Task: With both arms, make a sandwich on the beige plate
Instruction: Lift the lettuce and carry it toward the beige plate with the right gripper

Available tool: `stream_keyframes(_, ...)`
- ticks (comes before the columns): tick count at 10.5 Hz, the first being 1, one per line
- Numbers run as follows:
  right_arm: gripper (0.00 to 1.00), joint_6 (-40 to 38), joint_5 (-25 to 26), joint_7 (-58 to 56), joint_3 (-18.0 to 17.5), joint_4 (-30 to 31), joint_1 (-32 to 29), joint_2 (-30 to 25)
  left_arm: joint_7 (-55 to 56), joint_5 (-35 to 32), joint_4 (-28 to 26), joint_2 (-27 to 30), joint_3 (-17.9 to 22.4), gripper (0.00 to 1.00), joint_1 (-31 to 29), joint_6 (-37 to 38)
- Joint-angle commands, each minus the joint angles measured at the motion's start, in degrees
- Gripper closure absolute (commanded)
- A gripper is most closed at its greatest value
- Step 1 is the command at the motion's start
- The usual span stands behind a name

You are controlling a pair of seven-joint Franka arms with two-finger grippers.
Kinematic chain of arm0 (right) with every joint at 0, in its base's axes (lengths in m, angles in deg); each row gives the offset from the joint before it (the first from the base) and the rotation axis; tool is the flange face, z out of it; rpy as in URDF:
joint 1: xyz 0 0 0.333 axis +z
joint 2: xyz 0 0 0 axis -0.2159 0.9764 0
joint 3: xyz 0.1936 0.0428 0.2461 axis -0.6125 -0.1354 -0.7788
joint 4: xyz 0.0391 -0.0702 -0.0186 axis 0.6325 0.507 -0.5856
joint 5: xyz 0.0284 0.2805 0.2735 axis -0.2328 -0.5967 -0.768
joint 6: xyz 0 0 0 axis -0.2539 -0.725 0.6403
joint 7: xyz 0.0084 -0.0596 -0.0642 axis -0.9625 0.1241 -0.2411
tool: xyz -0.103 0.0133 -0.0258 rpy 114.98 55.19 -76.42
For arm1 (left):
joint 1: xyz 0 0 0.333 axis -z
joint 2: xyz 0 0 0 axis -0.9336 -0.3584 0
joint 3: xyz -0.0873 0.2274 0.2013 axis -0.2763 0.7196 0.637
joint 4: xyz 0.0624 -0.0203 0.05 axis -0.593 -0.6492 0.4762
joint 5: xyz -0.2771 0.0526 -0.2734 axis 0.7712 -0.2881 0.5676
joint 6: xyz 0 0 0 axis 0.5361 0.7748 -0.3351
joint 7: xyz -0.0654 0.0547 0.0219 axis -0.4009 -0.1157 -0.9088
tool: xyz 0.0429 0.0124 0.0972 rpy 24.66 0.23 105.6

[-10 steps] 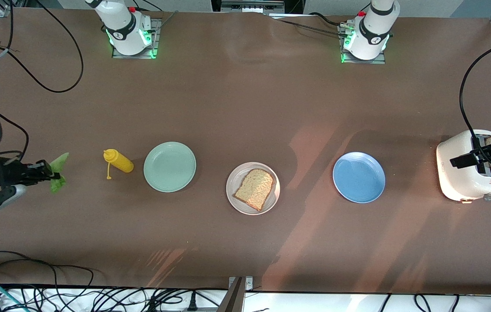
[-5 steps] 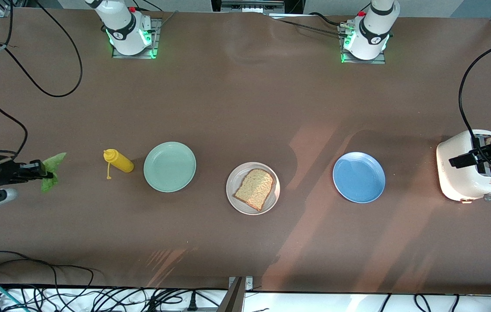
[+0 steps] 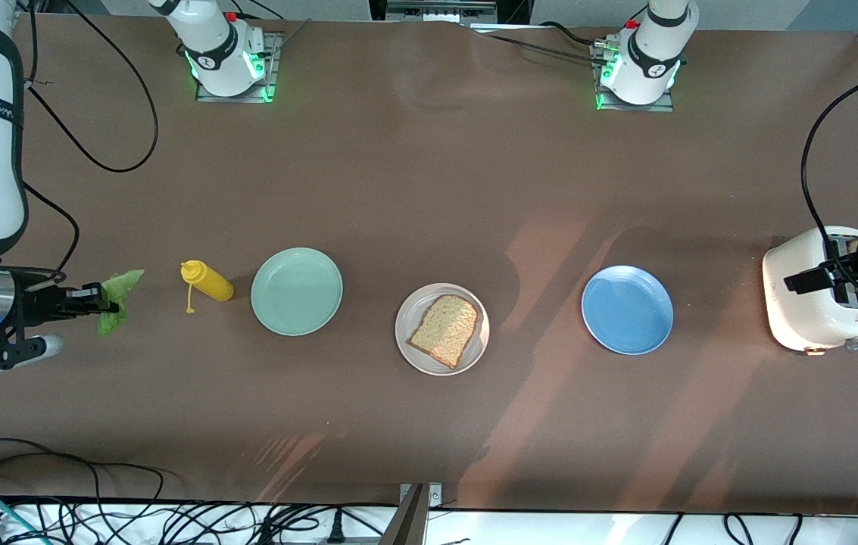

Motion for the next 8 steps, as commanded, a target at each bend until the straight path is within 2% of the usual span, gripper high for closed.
stream_keyframes(1,1.00,-2.63,0.48,2.72,-1.19,-2.34,0.37,-0.88,-0.60,-1.46,-1.82,1.37,-0.55,0.00,-0.40,0.10)
stream_keyframes(2,1.00,-2.54,0.04,3.42,-1.20,-2.35,0.46,-1.76,-0.60,-1.46,-1.74,1.37,-0.55,0.00,-0.40,0.10)
stream_keyframes(3,1.00,-1.67,-2.31,7.52,-1.20,-2.52,0.55,-1.86,-0.60,-1.46,-1.82,1.37,-0.55,0.00,-0.40,0.10)
stream_keyframes(5,1.00,-0.79,-2.42,18.32,-0.93,-3.31,3.87,-1.25,-0.51,-1.46,-1.82,1.37,-0.64,0.00,-0.31,0.10)
stream_keyframes(8,1.00,0.36,-1.64,19.86,-0.93,-3.58,8.87,1.48,-0.43,-1.46,-1.83,1.37,-0.64,0.00,-0.31,0.10)
